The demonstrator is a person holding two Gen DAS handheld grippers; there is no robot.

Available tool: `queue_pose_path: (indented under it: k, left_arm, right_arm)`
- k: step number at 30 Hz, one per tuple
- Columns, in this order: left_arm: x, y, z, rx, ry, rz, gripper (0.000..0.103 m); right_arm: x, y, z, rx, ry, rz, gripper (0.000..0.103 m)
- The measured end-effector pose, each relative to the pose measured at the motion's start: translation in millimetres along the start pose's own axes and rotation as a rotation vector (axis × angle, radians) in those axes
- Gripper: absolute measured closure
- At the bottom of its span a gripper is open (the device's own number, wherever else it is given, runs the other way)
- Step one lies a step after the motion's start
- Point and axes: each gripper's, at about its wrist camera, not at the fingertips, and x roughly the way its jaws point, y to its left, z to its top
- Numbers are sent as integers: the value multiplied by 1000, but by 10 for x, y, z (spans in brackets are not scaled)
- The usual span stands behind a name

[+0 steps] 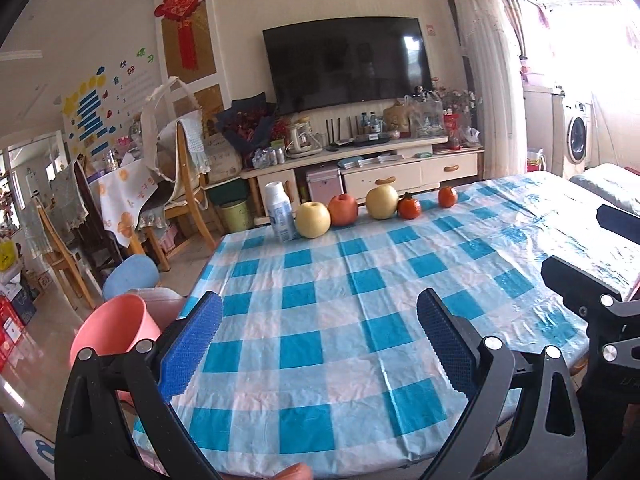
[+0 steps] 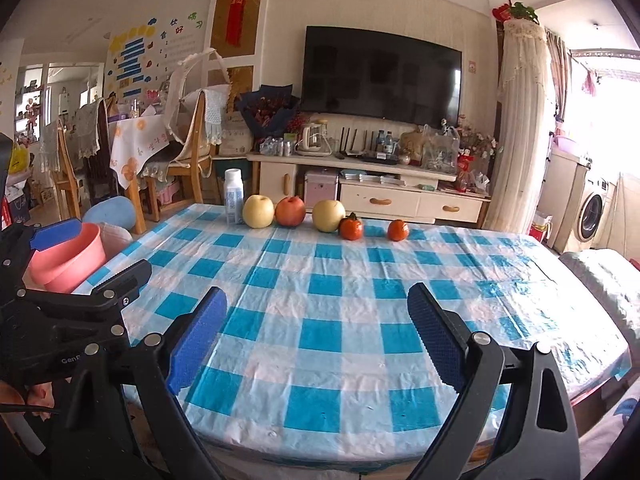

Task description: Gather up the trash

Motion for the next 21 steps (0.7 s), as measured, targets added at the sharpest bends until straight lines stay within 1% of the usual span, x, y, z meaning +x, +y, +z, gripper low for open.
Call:
queue_pose_path:
  k: [4, 8, 11, 18, 21]
  left_arm:
    - [-242, -152, 112, 20, -47, -21, 6]
    - [-416, -211, 206, 20, -77, -25, 6]
    - [-504, -229, 252, 13, -87, -39, 6]
    - [-620, -212, 302, -11, -102, -37, 6]
    - [-641, -195, 312, -16, -103, -37, 6]
  right_arm:
    - [-240, -123, -4, 0, -44, -36, 10]
    - [-427, -220, 4, 8, -76, -64, 8]
    - [-536, -273, 5, 9, -97, -81, 8]
    - [-711, -359, 60, 36, -124, -93, 7]
    - [-767, -371, 93, 45, -132, -101, 5]
